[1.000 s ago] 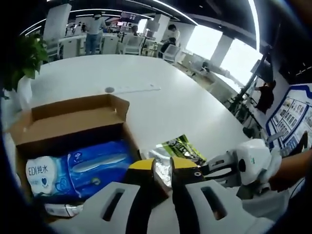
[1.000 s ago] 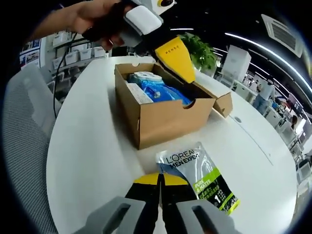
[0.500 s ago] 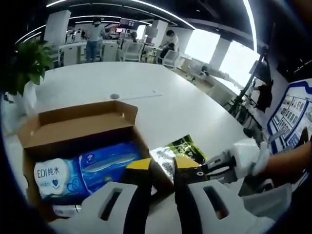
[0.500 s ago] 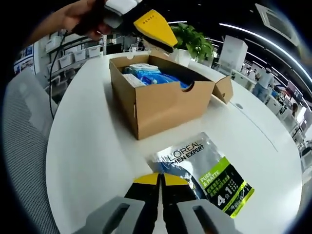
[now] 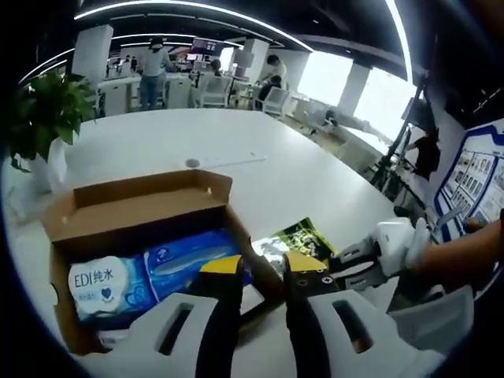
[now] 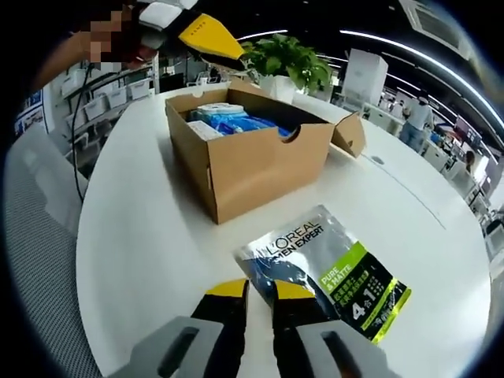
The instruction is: Operate the shoe box by opening the lid, removing the specified soft item, and placing it in the target area until the item is outside and the box remains undamaged.
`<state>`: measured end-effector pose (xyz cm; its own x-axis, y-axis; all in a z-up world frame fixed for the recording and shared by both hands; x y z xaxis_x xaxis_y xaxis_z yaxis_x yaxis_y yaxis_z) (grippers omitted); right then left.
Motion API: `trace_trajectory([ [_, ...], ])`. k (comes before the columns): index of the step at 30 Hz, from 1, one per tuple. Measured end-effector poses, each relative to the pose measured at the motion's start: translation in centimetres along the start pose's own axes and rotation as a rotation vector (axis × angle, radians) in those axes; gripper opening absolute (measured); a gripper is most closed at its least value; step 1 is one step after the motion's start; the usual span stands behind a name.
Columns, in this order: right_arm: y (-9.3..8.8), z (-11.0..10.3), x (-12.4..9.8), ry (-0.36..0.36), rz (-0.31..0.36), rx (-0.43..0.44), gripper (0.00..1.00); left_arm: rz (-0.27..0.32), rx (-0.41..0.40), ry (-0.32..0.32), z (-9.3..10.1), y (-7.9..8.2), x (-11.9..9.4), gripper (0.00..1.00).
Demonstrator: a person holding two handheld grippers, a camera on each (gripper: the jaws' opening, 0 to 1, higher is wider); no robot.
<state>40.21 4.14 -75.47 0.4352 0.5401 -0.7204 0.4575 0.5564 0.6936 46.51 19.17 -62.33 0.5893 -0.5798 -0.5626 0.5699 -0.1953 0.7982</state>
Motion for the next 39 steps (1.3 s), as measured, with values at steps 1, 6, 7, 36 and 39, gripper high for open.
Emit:
trace_trajectory([
  [1, 0.1, 0.1, -0.2, -0.008, 0.005, 0.011, 0.12, 0.000, 0.002, 0.001, -0.1, 0.0, 0.0, 0.20],
  [6, -0.1, 0.6, -0.7, -0.039, 0.010, 0.048, 0.26, 0.004, 0.012, 0.007, -0.4, -0.3, -0.6, 0.22],
  [7, -0.2, 0.7, -0.8, -0.041, 0.010, 0.053, 0.28, 0.004, 0.013, 0.008, -0.5, -0.3, -0.7, 0.23],
  [36, -2.7, 4.3, -3.0, -0.191, 0.086, 0.179, 0.70, 0.069, 0.065, 0.078, -4.5, -1.4, -5.3, 0.51],
  [39, -3.3, 4.8, -2.9, -0.210, 0.081, 0.189, 0.73, 0.064, 0.071, 0.099, -5.3, -1.9, -5.8, 0.54],
])
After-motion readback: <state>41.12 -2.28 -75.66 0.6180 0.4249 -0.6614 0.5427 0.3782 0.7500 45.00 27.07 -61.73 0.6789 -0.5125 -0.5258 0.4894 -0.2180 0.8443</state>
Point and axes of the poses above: the point that each gripper's makers call its tool centre point, and the gripper's own axes: x roughly forward along the fingers, z roughly to its right, y roughly out of its top, the point moved 4 cm from there along -x, roughly backward along the fingers, and after that the axes turned 6 degrees about y, right-handed, at the moved point
